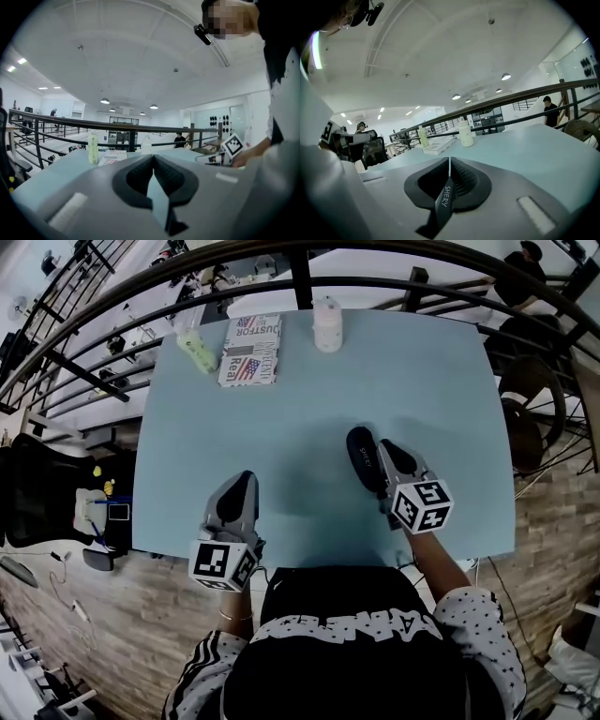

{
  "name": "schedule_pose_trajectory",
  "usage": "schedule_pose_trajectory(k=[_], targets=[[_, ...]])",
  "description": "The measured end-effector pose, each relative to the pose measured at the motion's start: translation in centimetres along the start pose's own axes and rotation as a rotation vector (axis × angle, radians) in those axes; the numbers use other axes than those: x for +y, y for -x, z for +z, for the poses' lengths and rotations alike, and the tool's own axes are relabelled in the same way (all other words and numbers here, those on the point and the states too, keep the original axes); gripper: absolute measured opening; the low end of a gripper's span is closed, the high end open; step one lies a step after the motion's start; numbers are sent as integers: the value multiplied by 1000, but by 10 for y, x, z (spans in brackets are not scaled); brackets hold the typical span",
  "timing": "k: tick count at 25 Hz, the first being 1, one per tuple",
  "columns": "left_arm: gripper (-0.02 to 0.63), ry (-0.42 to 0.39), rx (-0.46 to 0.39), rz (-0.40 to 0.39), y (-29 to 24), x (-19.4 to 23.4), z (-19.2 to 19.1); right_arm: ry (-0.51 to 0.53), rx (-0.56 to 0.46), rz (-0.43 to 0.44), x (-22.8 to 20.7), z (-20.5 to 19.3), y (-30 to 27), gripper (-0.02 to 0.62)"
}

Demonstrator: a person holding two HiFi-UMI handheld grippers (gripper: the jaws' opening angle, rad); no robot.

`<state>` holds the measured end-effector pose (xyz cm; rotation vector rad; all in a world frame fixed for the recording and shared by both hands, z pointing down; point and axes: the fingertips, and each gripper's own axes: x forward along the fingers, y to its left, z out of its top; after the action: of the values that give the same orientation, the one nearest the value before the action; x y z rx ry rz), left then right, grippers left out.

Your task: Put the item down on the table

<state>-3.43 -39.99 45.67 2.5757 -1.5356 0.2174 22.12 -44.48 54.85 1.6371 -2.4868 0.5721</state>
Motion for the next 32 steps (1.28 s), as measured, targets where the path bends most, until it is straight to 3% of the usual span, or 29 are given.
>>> schedule_pose_trajectory(k=[1, 12, 32], targets=[[0, -1, 0, -6, 0, -2, 0, -6, -18, 0, 0, 5, 4, 2], [0, -16, -1, -43, -4, -20, 1, -50, -109, 27, 6, 31, 39, 2], [0, -12, 4, -64, -9, -30, 0, -56, -119, 50, 8, 35, 50, 2]])
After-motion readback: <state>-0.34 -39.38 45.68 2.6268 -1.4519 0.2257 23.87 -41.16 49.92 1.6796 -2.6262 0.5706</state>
